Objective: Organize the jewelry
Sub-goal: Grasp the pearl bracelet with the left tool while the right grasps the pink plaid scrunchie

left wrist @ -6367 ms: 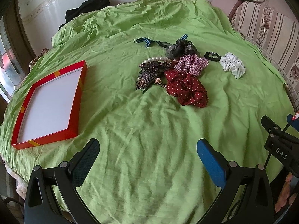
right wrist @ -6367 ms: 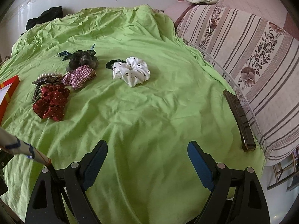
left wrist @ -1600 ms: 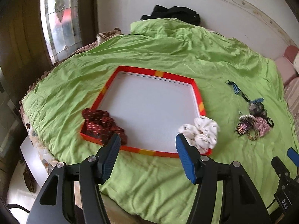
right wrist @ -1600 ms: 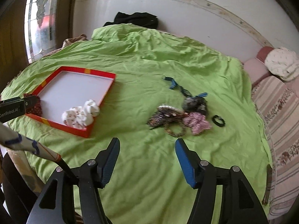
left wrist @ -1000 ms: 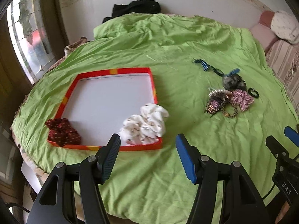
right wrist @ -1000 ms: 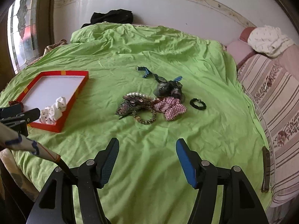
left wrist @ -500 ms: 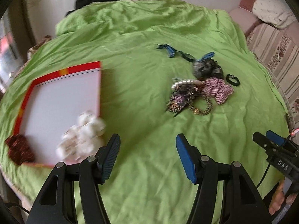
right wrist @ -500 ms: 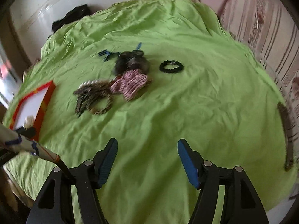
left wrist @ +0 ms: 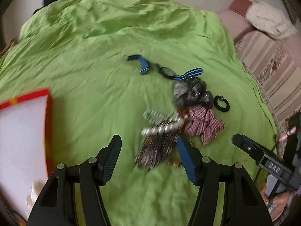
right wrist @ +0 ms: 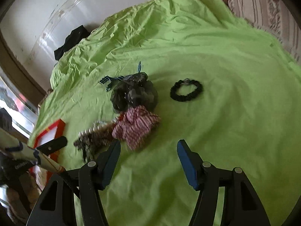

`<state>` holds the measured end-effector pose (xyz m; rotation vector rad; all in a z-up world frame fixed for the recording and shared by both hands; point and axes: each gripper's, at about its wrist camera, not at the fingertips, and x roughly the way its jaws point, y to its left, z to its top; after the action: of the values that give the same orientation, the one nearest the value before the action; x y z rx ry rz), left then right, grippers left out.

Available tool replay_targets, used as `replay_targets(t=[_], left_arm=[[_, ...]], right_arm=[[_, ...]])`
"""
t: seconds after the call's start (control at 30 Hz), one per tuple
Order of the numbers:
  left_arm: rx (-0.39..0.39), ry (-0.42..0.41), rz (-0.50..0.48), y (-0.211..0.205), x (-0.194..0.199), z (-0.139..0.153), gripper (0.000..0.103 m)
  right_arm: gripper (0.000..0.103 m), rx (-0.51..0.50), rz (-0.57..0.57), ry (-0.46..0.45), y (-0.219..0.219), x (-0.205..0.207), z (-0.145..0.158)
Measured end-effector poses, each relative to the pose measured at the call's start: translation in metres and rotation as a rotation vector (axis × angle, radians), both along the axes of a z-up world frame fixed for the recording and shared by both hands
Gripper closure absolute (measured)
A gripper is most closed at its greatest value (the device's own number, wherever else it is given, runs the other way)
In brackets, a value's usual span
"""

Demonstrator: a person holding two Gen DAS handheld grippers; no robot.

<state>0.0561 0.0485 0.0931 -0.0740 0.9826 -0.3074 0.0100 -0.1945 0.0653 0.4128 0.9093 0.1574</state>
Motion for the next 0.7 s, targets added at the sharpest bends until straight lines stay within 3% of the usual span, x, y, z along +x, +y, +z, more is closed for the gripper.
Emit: replay_targets(t=[0.13,0.33,0.4,0.47,0.57,0.7], left_arm=[[0.063,-0.001,-0.142,-0.027,0.022,-0.011,0.043],[0.14,0.029,-0.263,-0.051,0.036,-0.033,0.065],[0.135,0.024,-0.259,-0.052,0.035,-0.033,0.076],[0.095,0.034,-0.242,-0.048,0.034,-0.03,0.085],[0.056,0.037,-0.214,-0.039,0.028,-0.021,0.091],[-0.057,0.062,-0.177,-0.02,0.012,-0.003,0.092]], right_arm=[[0.036,0.034,0.008,0.024,0.003,0.02,-0.012],[0.039,0.075,0.007,0.061,0.005,0.036,-0.03],[0.07,0.081,0.009,0.07,0.005,0.039,-0.034],[0.089,0.101,0.019,0.077,0.005,0.039,-0.036],[0.098,0.093,0.023,0.045,0.006,0.03,-0.024],[0.099,0.09,0.03,0.003,0.007,0.013,-0.003]])
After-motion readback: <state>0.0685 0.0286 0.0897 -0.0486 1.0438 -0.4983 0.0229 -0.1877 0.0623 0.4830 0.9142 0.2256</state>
